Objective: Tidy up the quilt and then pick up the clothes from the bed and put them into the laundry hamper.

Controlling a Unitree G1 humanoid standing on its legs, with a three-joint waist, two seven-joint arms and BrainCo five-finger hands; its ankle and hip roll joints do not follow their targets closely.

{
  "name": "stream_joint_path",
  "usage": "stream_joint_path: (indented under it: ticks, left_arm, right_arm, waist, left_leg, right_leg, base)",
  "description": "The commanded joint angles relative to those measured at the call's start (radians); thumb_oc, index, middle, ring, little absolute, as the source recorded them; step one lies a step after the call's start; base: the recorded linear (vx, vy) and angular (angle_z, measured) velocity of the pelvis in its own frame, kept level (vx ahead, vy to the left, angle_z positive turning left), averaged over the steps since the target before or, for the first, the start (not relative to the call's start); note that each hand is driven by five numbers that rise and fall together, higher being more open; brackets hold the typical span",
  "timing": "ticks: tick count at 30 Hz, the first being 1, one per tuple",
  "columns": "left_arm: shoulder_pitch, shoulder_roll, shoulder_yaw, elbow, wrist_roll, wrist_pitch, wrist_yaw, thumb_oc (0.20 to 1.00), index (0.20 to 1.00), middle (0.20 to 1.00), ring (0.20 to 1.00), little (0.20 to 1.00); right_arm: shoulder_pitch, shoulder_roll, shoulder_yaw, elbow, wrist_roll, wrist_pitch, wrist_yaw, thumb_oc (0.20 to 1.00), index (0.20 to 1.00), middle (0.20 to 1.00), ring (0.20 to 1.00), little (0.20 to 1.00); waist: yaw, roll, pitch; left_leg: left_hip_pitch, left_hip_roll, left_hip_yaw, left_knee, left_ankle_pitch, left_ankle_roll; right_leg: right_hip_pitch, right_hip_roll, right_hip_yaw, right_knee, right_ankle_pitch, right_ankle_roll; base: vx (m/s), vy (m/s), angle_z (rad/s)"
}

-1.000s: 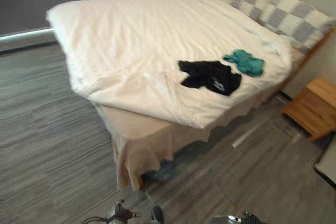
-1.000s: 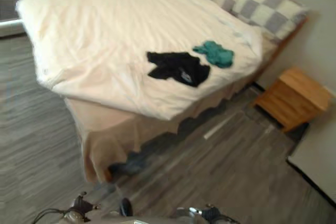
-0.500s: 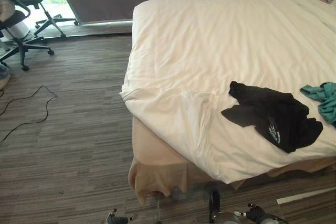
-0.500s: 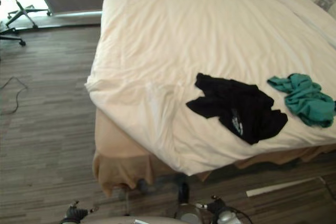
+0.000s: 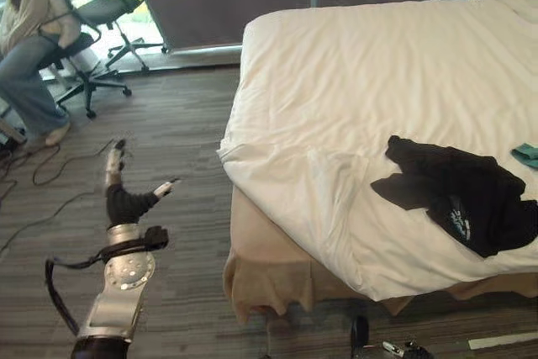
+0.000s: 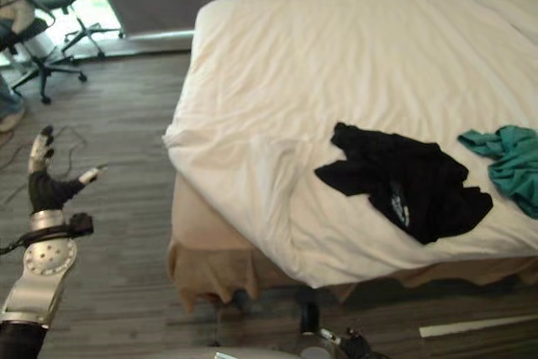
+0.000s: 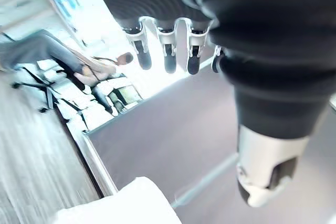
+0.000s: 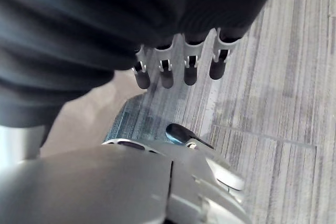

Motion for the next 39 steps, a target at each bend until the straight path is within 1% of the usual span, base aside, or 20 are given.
stream_joint_path:
  ticks: [1,4,5,6,9,12,15,16,17,18,19,26,29,30,32,34,36,37,38,39]
  left_arm:
    - [-0.11,0.052,-0.07,0.004,0.121,-0.023,-0.047,1.0,1.0,1.0,1.0,1.0]
    - [-0.228,0.089,-0.199,0.027,0.279,0.024,-0.084,1.0,1.0,1.0,1.0,1.0]
    - [-0.283,0.059,-0.26,0.09,0.31,0.052,-0.094,1.0,1.0,1.0,1.0,1.0]
    - [-0.289,0.057,-0.264,0.096,0.31,0.051,-0.091,1.0,1.0,1.0,1.0,1.0]
    - [-0.384,0.012,-0.35,0.227,0.408,0.116,-0.083,1.0,1.0,1.0,1.0,1.0]
    - [-0.44,-0.015,-0.391,0.359,0.482,0.182,-0.082,1.0,1.0,1.0,1.0,1.0]
    - [-0.49,-0.03,-0.446,0.572,0.58,0.253,-0.058,1.0,1.0,1.0,1.0,1.0]
    - [-0.497,-0.033,-0.464,0.666,0.604,0.274,-0.053,0.956,0.956,0.956,0.956,0.956]
    - [-0.496,-0.033,-0.474,0.768,0.62,0.294,-0.055,0.457,0.457,0.457,0.457,0.457]
    - [-0.495,-0.038,-0.487,0.849,0.626,0.304,-0.059,0.2,0.2,0.2,0.2,0.2]
    - [-0.454,-0.033,-0.49,0.986,0.631,0.301,-0.07,0.2,0.2,0.2,0.2,0.2]
    - [-0.263,-0.021,-0.423,1.061,0.536,0.26,-0.07,0.2,0.2,0.2,0.2,0.2]
    - [-0.119,-0.039,-0.362,1.11,0.492,0.246,-0.09,0.206,0.206,0.206,0.206,0.206]
    - [-0.076,-0.055,-0.34,1.131,0.472,0.244,-0.098,1.0,1.0,1.0,1.0,1.0]
    - [0.009,-0.098,-0.289,1.177,0.422,0.246,-0.096,1.0,1.0,1.0,1.0,1.0]
    - [0.036,-0.122,-0.279,1.198,0.412,0.251,-0.092,1.0,1.0,1.0,1.0,1.0]
    - [0.073,-0.158,-0.26,1.226,0.387,0.26,-0.081,1.0,1.0,1.0,1.0,1.0]
    - [0.109,-0.196,-0.234,1.257,0.358,0.267,-0.072,1.0,1.0,1.0,1.0,1.0]
    - [0.108,-0.198,-0.231,1.257,0.357,0.266,-0.071,1.0,1.0,1.0,1.0,1.0]
    - [0.136,-0.22,-0.21,1.272,0.33,0.266,-0.071,1.0,1.0,1.0,1.0,1.0]
  right_arm:
    - [0.0,0.019,0.057,0.029,-0.021,0.006,0.026,1.0,1.0,1.0,1.0,1.0]
    - [0.002,0.012,0.073,0.009,-0.03,0.008,0.032,1.0,1.0,1.0,1.0,1.0]
    - [0.002,0.012,0.08,-0.013,-0.034,0.01,0.033,1.0,1.0,1.0,1.0,1.0]
    - [0.002,0.011,0.078,-0.015,-0.034,0.011,0.033,1.0,1.0,1.0,1.0,1.0]
    - [-0.001,0.002,0.089,-0.052,-0.038,0.016,0.031,1.0,1.0,1.0,1.0,1.0]
    - [0.0,-0.006,0.098,-0.1,-0.041,0.017,0.029,1.0,1.0,1.0,1.0,1.0]
    - [-0.002,-0.013,0.108,-0.144,-0.04,0.02,0.019,1.0,1.0,1.0,1.0,1.0]
    - [-0.005,-0.017,0.112,-0.153,-0.04,0.019,0.015,1.0,1.0,1.0,1.0,1.0]
    - [-0.012,-0.022,0.118,-0.157,-0.041,0.017,0.009,1.0,1.0,1.0,1.0,1.0]
    - [-0.016,-0.025,0.121,-0.159,-0.041,0.015,0.008,1.0,1.0,1.0,1.0,1.0]
    - [-0.022,-0.035,0.124,-0.172,-0.039,0.013,0.006,1.0,1.0,1.0,1.0,1.0]
    - [-0.033,-0.057,0.083,-0.175,0.005,0.006,-0.001,1.0,1.0,1.0,1.0,1.0]
    - [-0.065,-0.135,0.051,-0.383,-0.022,0.001,0.002,1.0,1.0,1.0,1.0,1.0]
    - [-0.071,-0.161,0.034,-0.468,-0.024,-0.005,-0.001,1.0,1.0,1.0,1.0,1.0]
    - [-0.114,-0.218,-0.006,-0.657,-0.02,-0.037,-0.032,1.0,1.0,1.0,1.0,1.0]
    - [-0.146,-0.233,-0.014,-0.715,-0.015,-0.047,-0.044,1.0,1.0,1.0,1.0,1.0]
    - [-0.227,-0.246,-0.016,-0.813,-0.018,-0.072,-0.07,1.0,1.0,1.0,1.0,1.0]
    - [-0.312,-0.244,0.001,-0.895,-0.042,-0.085,-0.087,1.0,1.0,1.0,1.0,1.0]
    - [-0.315,-0.244,0.002,-0.896,-0.042,-0.083,-0.087,1.0,1.0,1.0,1.0,1.0]
    - [-0.366,-0.244,0.017,-0.95,-0.054,-0.092,-0.092,1.0,1.0,1.0,1.0,1.0]
  waist:
    - [-0.053,-0.064,0.012]
    - [-0.088,-0.065,0.016]
    - [-0.108,-0.069,0.019]
    - [-0.106,-0.068,0.019]
    - [-0.136,-0.071,0.028]
    - [-0.155,-0.074,0.037]
    - [-0.167,-0.071,0.045]
    - [-0.171,-0.071,0.046]
    - [-0.177,-0.07,0.046]
    - [-0.18,-0.068,0.046]
    - [-0.184,-0.067,0.041]
    - [-0.168,-0.062,0.027]
    - [-0.143,-0.065,0.02]
    - [-0.137,-0.066,0.02]
    - [-0.113,-0.071,0.02]
    - [-0.103,-0.071,0.019]
    - [-0.077,-0.077,0.017]
    - [-0.048,-0.084,0.017]
    - [-0.051,-0.086,0.018]
    - [-0.031,-0.091,0.021]
  left_leg:
    - [-0.025,0.041,-0.014,-0.006,0.05,-0.025]
    - [-0.023,0.041,0.012,-0.006,0.041,-0.026]
    - [-0.023,0.038,0.027,-0.006,0.035,-0.024]
    - [-0.023,0.038,0.028,-0.006,0.035,-0.023]
    - [-0.027,0.033,0.049,-0.006,0.029,-0.019]
    - [-0.03,0.031,0.06,-0.006,0.026,-0.015]
    - [-0.037,0.026,0.066,-0.006,0.025,-0.013]
    - [-0.036,0.024,0.07,-0.006,0.025,-0.013]
    - [-0.034,0.022,0.072,-0.006,0.024,-0.012]
    - [-0.03,0.021,0.075,-0.006,0.022,-0.011]
    - [-0.017,0.018,0.084,-0.006,0.017,-0.009]
    - [0.003,0.014,0.09,-0.006,0.017,-0.006]
    - [0.004,0.017,0.078,-0.006,0.02,-0.003]
    - [0.004,0.016,0.074,-0.006,0.021,-0.002]
    - [0.002,0.015,0.065,-0.006,0.024,0.0]
    - [0.001,0.016,0.06,-0.006,0.025,0.0]
    - [-0.005,0.016,0.052,-0.006,0.028,0.002]
    - [-0.01,0.017,0.043,-0.006,0.029,0.002]
    - [-0.017,0.016,0.042,-0.006,0.041,0.003]
    - [-0.017,0.018,0.038,-0.006,0.039,0.003]
  right_leg:
    - [0.12,-0.099,0.024,0.003,-0.142,0.101]
    - [0.105,-0.098,0.045,0.003,-0.136,0.107]
    - [0.09,-0.098,0.061,0.003,-0.13,0.109]
    - [0.089,-0.098,0.062,0.003,-0.13,0.11]
    - [0.065,-0.098,0.085,0.003,-0.123,0.111]
    - [0.05,-0.099,0.097,0.003,-0.116,0.111]
    - [0.04,-0.102,0.105,0.003,-0.113,0.111]
    - [0.038,-0.102,0.108,0.003,-0.112,0.112]
    - [0.038,-0.102,0.113,0.003,-0.11,0.111]
    - [0.039,-0.102,0.117,0.003,-0.11,0.111]
    - [0.046,-0.101,0.122,0.003,-0.11,0.111]
    - [0.065,-0.097,0.125,0.003,-0.112,0.107]
    - [0.076,-0.097,0.118,0.003,-0.116,0.106]
    - [0.077,-0.098,0.116,0.003,-0.115,0.107]
    - [0.083,-0.101,0.108,0.003,-0.113,0.105]
    - [0.087,-0.102,0.101,0.004,-0.114,0.105]
    - [0.09,-0.104,0.093,0.003,-0.114,0.103]
    - [0.094,-0.105,0.083,0.003,-0.116,0.102]
    - [0.088,-0.107,0.083,0.003,-0.106,0.1]
    - [0.093,-0.106,0.077,0.003,-0.109,0.099]
  base:
    - [0.03,0.001,-0.15]
    - [0.01,0.004,-0.25]
    - [-0.01,0.005,-0.33]
    - [0.0,0.005,-0.32]
    - [-0.02,-0.001,-0.24]
    - [-0.04,-0.006,-0.32]
    - [-0.04,0.009,-0.17]
    - [-0.03,0.016,-0.1]
    - [-0.02,0.021,-0.06]
    - [0.0,0.028,-0.06]
    - [0.01,0.021,-0.05]
    - [0.02,0.02,-0.03]
    - [-0.01,0.046,-0.05]
    - [-0.01,0.041,0.0]
    - [-0.02,0.042,0.05]
    - [-0.03,0.027,0.05]
    - [-0.03,0.018,0.05]
    - [-0.05,0.001,0.07]
    - [-0.05,-0.008,0.14]
    - [-0.05,-0.014,0.23]
